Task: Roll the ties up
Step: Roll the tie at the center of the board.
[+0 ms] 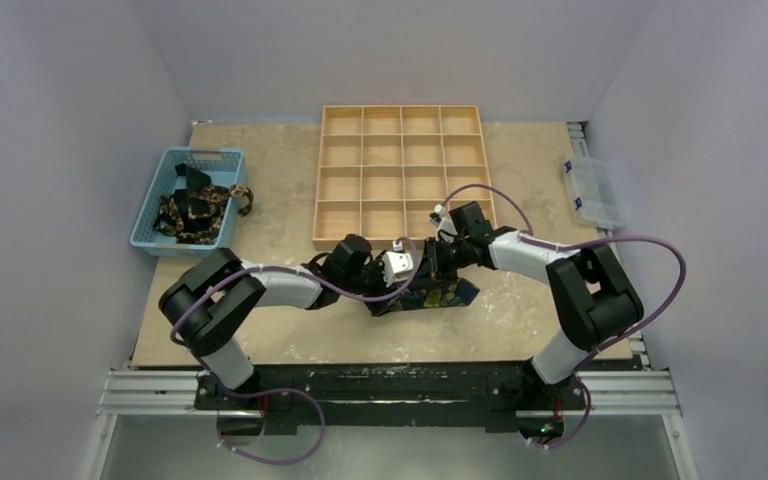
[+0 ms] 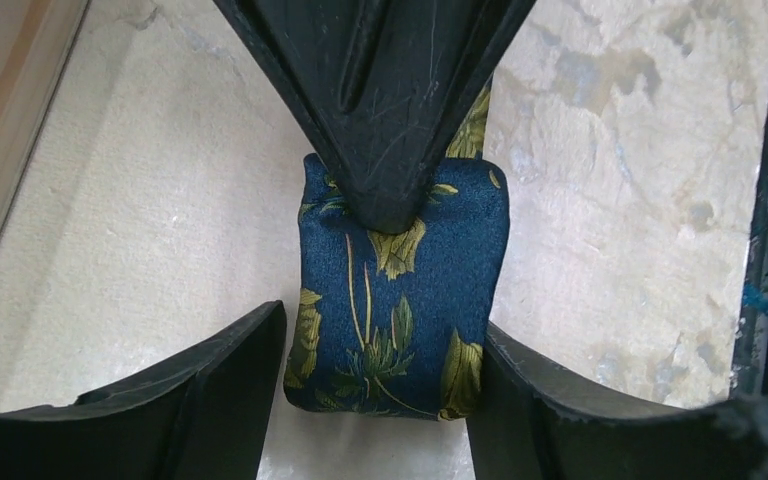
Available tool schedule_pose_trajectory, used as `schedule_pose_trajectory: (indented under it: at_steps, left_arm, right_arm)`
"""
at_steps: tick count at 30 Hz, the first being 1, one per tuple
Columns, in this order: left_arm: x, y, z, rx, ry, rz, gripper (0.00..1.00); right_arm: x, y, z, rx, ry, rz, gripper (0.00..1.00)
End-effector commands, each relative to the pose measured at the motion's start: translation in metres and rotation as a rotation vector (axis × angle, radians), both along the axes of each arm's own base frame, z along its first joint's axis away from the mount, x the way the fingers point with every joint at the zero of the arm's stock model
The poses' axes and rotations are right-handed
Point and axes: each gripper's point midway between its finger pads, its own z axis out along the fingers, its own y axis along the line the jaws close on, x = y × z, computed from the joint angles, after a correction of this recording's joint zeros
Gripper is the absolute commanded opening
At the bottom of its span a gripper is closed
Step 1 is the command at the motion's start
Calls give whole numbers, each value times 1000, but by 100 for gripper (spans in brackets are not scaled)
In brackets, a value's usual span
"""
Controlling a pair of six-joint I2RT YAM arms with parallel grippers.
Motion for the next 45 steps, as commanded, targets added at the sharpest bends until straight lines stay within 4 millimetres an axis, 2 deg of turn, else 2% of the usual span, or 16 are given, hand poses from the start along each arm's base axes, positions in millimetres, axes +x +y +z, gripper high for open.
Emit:
schedule_pose_trajectory:
  at_steps: [1,4,7,11,13,15,17,18,20,22,24,27,29,38,42,45]
  left_arm:
    - [1,-21,15,-152,19,-2,62]
    - [-2,-28,14,-180,30,-14,60]
    - [-2,-32,12,-184,19,-13,51]
    - [-8,-29,3,-134,9,-15,24]
    - [-10,-21,-5,-77,-6,-3,13]
    - [-11,-14,-9,-43,-13,19,3]
    - [-11,-6,-15,-16,-8,51,0]
    - [-10,-3,-17,-7,-6,70,0]
    - [-7,2,-22,10,8,111,0]
    - [-3,6,-26,24,21,155,0]
    - [0,7,-29,29,38,185,0]
    - [2,6,-31,41,61,205,0]
    - [4,4,-30,44,64,214,0]
    - [6,-3,-15,47,27,138,0]
    - [3,-15,14,-8,-21,49,1]
    - [4,-24,54,-53,-92,-26,5]
  right_arm:
    - [-20,-45,-51,-264,17,7,0]
    - [-22,-48,-55,-282,10,7,0]
    - [-21,-49,-57,-286,4,6,0]
    - [-16,-45,-54,-271,-8,9,0]
    - [-12,-40,-49,-247,-14,10,0]
    - [-10,-32,-39,-208,-1,13,3]
    - [-3,-26,-18,-184,-11,7,13]
    - [1,-26,-6,-176,-24,-6,22]
    - [8,-30,26,-147,-66,-52,48]
    - [13,-40,45,-131,-81,-110,49]
    - [11,-48,51,-124,-69,-139,40]
    - [2,-53,35,-155,-22,-138,23]
    - [0,-54,21,-171,6,-146,16]
    - [5,-62,-27,-257,39,-116,14]
    - [5,-69,-48,-312,58,-107,14]
    - [1,-76,-59,-352,68,-105,14]
